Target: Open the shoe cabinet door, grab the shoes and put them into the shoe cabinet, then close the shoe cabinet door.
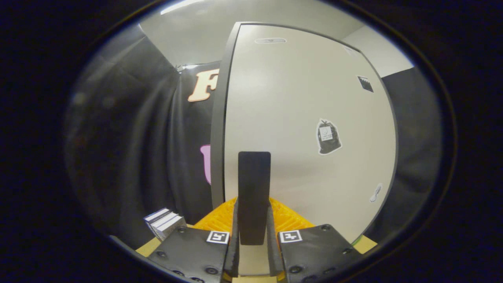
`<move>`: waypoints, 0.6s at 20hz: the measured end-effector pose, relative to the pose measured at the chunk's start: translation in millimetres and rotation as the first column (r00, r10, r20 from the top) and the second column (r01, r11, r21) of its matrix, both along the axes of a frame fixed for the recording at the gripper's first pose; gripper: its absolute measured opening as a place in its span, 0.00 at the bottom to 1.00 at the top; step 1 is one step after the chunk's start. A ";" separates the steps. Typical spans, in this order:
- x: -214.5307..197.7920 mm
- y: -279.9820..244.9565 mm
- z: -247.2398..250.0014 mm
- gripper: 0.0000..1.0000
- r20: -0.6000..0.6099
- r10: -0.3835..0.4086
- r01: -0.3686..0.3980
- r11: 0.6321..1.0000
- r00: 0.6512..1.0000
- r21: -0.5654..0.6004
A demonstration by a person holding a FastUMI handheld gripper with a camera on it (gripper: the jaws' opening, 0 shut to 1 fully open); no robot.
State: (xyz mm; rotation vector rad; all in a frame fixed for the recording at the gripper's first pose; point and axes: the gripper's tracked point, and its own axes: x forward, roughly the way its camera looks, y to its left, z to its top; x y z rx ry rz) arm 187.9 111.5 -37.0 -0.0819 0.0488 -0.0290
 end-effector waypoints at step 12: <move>-1.8 1.3 3.7 0.09 0.023 0.026 -0.026 1.000 0.999 -0.004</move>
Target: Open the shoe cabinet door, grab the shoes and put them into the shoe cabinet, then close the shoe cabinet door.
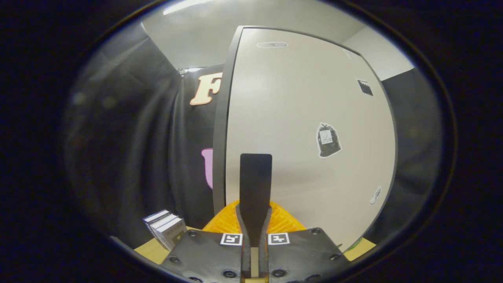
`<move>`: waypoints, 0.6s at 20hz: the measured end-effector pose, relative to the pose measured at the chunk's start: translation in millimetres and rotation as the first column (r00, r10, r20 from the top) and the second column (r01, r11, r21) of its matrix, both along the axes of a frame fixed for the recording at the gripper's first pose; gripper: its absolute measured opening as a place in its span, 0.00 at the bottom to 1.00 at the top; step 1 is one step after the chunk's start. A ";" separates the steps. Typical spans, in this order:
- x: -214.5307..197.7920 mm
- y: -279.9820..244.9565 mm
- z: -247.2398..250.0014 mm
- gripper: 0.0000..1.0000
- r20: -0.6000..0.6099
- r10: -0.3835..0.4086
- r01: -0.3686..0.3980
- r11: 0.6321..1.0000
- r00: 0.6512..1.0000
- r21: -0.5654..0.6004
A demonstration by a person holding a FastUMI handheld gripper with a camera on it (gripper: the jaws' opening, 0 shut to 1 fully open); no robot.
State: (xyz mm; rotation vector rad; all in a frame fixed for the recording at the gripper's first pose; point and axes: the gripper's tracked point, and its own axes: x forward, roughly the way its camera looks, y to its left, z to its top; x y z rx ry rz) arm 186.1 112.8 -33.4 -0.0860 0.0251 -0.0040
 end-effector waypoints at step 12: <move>-30.5 -2.5 3.8 0.09 -0.016 0.090 -0.090 0.996 0.996 0.014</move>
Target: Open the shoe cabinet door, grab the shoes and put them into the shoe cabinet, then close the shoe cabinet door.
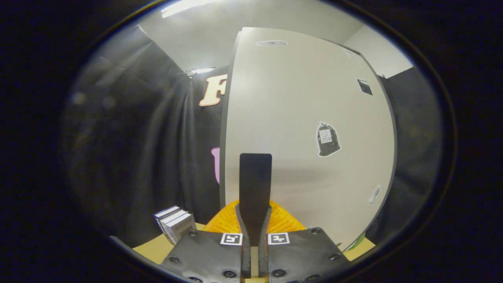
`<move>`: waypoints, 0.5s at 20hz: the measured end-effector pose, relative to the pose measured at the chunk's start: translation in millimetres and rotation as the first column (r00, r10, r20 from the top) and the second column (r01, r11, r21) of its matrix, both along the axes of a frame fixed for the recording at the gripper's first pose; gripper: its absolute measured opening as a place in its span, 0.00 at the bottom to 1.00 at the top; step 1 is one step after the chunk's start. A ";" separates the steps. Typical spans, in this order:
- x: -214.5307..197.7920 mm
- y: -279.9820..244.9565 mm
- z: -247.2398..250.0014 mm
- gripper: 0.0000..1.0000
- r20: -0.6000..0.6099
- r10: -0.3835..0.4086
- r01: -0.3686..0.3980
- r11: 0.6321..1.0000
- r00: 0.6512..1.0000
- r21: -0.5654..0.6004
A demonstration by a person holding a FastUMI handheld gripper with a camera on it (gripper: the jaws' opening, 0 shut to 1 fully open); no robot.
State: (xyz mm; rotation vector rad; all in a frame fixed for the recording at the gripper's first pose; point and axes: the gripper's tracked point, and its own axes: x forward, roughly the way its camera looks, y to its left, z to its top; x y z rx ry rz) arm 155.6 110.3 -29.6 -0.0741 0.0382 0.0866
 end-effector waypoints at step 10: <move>-41.1 -12.9 7.9 0.09 0.002 0.065 -0.065 0.998 0.998 0.020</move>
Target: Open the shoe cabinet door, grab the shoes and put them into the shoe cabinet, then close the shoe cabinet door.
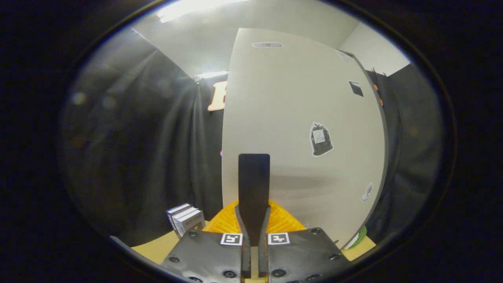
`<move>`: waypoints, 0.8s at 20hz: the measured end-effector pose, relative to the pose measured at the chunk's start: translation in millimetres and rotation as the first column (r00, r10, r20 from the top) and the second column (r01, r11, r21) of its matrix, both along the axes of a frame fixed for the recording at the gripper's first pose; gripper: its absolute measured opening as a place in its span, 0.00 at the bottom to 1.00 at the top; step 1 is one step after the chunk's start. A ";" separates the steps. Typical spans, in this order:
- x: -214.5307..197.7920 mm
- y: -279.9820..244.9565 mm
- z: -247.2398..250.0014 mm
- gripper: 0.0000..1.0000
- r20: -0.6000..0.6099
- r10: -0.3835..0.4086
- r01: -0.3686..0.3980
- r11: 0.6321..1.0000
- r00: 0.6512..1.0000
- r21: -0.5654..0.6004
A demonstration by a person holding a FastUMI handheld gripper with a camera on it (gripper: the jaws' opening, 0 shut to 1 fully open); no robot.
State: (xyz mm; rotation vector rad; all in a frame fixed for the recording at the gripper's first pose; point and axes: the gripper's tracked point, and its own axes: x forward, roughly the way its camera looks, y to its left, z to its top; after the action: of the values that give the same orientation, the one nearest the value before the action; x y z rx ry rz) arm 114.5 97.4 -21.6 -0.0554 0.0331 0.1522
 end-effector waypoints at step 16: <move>-73.2 -47.9 11.7 0.09 -0.006 0.104 -0.104 0.994 0.995 0.036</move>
State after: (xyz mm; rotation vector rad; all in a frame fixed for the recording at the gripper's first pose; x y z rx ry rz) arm 41.3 49.4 -9.9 -0.0210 0.0356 0.2570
